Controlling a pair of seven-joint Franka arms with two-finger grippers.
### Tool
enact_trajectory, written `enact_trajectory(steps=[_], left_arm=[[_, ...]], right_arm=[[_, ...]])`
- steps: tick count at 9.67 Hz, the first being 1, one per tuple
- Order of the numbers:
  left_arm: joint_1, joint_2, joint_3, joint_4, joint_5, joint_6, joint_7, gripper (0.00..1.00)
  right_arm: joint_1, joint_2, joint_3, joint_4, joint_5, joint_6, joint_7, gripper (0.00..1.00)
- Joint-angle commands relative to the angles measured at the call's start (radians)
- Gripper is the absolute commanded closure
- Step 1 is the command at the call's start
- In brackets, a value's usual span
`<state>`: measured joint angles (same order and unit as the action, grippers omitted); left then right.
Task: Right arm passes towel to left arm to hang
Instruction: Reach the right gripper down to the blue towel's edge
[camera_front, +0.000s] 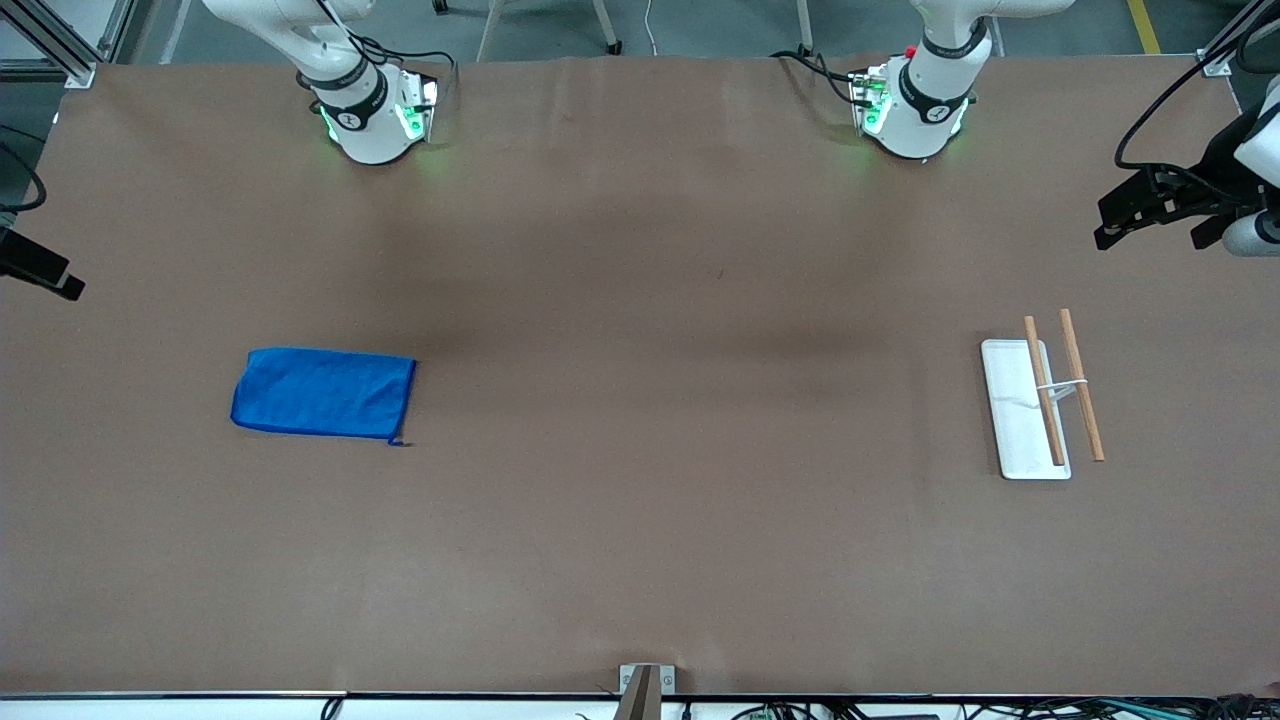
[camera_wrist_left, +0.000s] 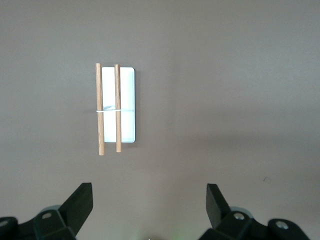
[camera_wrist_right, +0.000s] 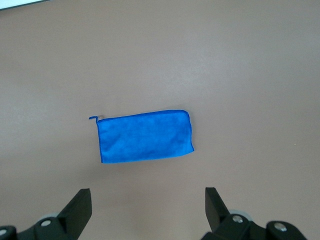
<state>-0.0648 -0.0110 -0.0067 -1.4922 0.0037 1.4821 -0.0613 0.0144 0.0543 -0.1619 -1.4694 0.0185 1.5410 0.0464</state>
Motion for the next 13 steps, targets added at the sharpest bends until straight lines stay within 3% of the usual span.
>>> enact_trajectory(steps=[1,5,6,10,13], left_arm=[[0.008,0.008,-0.012,-0.014,0.019,-0.003,-0.001,0.0],[0.011,0.009,-0.012,-0.013,0.012,-0.003,-0.009,0.0],[0.01,0.014,-0.01,-0.01,0.018,-0.005,-0.011,0.0],[0.01,0.017,-0.01,-0.011,0.015,-0.006,0.009,0.0],[0.007,0.026,-0.012,-0.013,0.002,-0.003,0.012,0.0]], right_arm=[[-0.005,-0.021,0.007,-0.017,-0.019,0.002,0.0,0.0],[0.001,-0.018,0.008,-0.025,-0.019,0.002,0.001,0.0],[0.002,-0.011,0.008,-0.073,-0.019,0.019,0.003,0.0],[0.016,0.025,0.012,-0.455,-0.017,0.418,0.0,0.0],[0.021,0.166,0.012,-0.593,-0.015,0.632,-0.063,0.0]])
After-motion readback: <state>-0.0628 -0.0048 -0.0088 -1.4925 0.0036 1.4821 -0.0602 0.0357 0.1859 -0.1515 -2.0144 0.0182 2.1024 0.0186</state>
